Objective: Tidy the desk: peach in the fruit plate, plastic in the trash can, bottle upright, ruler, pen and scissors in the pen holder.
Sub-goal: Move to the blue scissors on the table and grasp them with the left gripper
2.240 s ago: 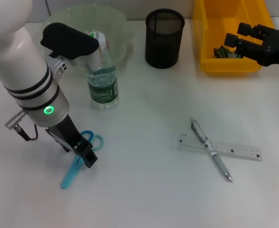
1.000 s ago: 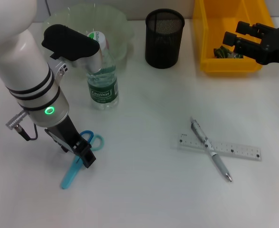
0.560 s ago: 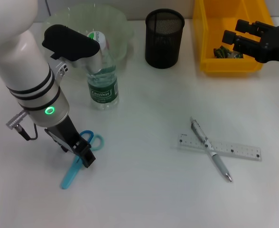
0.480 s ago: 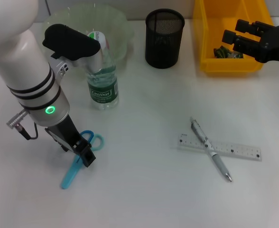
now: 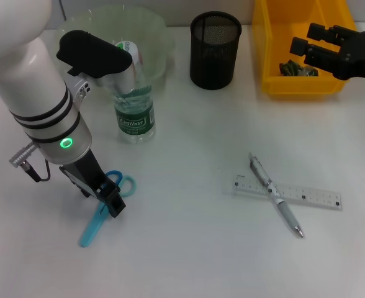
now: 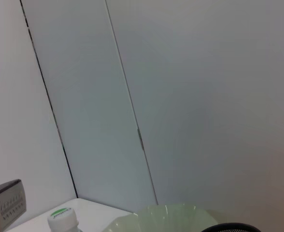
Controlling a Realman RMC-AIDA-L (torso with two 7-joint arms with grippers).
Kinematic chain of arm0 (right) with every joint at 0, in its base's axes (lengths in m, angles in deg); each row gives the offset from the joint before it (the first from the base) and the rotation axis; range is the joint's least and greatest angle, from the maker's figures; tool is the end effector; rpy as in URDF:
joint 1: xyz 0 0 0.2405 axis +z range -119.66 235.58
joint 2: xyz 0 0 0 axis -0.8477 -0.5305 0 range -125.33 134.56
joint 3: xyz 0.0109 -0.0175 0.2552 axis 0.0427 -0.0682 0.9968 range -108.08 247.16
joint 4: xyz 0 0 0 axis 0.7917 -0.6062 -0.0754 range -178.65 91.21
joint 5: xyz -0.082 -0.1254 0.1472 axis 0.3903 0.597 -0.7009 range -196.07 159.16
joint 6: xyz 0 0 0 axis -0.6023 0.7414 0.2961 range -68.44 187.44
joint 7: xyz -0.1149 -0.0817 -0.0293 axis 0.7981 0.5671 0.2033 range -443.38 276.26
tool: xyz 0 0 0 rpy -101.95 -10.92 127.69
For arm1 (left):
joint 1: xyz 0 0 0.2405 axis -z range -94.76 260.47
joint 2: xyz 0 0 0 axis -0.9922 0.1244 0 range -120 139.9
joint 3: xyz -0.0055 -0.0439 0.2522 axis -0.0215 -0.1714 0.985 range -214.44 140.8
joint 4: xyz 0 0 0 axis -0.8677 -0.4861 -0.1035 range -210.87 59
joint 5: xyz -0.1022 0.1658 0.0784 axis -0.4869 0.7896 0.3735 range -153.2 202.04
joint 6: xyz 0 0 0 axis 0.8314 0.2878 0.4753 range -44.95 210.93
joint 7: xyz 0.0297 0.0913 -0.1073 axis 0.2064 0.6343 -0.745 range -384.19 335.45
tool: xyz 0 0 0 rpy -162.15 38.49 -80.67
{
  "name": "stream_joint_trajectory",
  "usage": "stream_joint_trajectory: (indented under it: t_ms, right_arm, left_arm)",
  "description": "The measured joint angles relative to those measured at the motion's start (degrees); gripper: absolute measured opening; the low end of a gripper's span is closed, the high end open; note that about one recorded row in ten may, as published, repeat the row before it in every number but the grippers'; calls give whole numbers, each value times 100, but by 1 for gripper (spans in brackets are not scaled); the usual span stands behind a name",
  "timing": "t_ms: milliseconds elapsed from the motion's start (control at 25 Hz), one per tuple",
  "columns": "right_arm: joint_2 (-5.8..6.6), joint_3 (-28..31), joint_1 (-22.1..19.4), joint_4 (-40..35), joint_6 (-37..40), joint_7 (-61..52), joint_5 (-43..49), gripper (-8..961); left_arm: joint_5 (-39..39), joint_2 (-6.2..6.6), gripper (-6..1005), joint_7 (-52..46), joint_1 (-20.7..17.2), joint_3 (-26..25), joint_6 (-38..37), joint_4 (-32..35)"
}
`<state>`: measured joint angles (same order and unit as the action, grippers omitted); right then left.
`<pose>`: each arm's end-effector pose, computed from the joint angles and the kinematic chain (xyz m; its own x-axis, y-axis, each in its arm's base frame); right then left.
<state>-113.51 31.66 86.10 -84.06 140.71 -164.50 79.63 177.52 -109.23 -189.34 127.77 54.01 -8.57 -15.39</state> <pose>0.2636 0.3609 0.0479 0.6600 -0.2397 -0.7120 -0.5988 -0.7402 -0.3058 -0.1856 0.3479 -0.0465 0.4691 0.7796 -0.4150 0.5993 -0.6261 -0.4988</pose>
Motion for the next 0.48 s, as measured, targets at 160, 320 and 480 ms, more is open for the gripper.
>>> stream_joint_trajectory:
  t_ms: [160, 320, 480]
  right_arm:
    - [0, 0, 10, 0, 0, 0, 0, 621]
    - [0, 0, 24, 5, -2, 0, 0, 621]
    - [1, 0, 35, 12, -15, 0, 0, 621]
  left_arm:
    - [0, 0, 677, 0, 0, 5, 0, -11]
    - [0, 0, 669, 0, 12, 5, -2, -67]
    - [0, 0, 661, 1, 43, 5, -3, -134]
